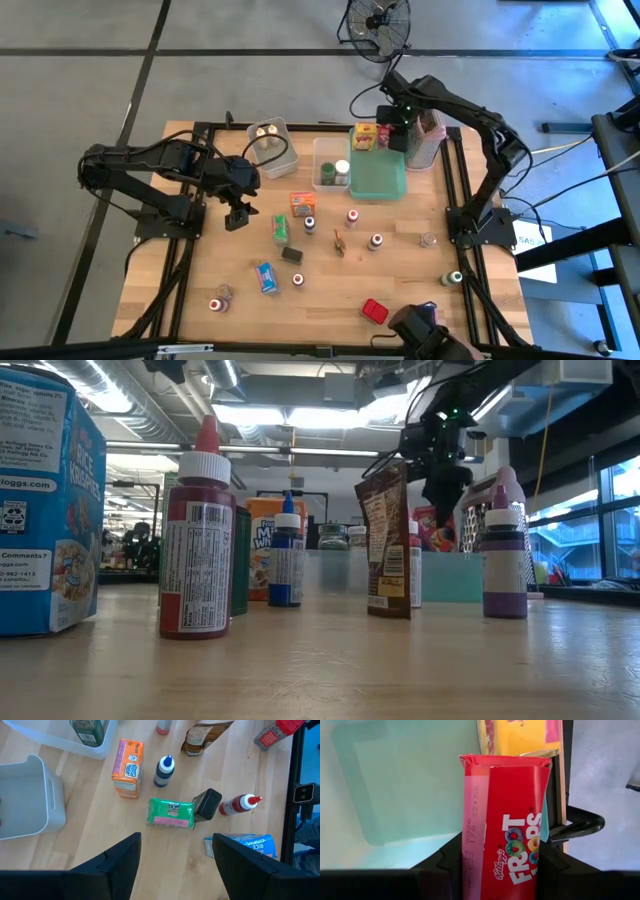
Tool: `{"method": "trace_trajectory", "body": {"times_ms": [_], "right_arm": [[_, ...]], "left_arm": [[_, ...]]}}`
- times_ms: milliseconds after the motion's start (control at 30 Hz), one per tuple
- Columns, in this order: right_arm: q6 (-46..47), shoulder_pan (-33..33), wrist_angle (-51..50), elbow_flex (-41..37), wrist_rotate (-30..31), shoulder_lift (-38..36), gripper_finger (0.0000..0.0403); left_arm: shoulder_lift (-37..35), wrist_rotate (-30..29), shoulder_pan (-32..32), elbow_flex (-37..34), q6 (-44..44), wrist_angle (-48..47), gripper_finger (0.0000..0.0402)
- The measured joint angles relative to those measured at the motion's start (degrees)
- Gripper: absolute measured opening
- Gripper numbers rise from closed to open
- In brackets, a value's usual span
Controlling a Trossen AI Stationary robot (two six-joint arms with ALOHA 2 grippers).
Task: Pick & Place Kitchen Items
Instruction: Put the red cereal box into the green bin
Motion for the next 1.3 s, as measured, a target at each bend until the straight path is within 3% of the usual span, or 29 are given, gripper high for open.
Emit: {"method": "trace_trajectory", "body": {"times_ms": [733,1100,1300], "right_arm": [[1.98,-0.21,2.31,0.0,1.75,4.11,0.0155],[1.99,-0.34,3.85,0.0,1.78,4.11,0.0213],[2.46,-0.32,4.15,0.0,4.73,4.11,0.0234]], "left_arm": [[0.0,0.0,-0.02,0.0,-1.16,0.0,0.024],[0.0,0.02,-0.01,0.0,-1.15,0.23,0.024],[0.0,0.02,-0.02,0.0,-1.11,0.22,0.024]]}}
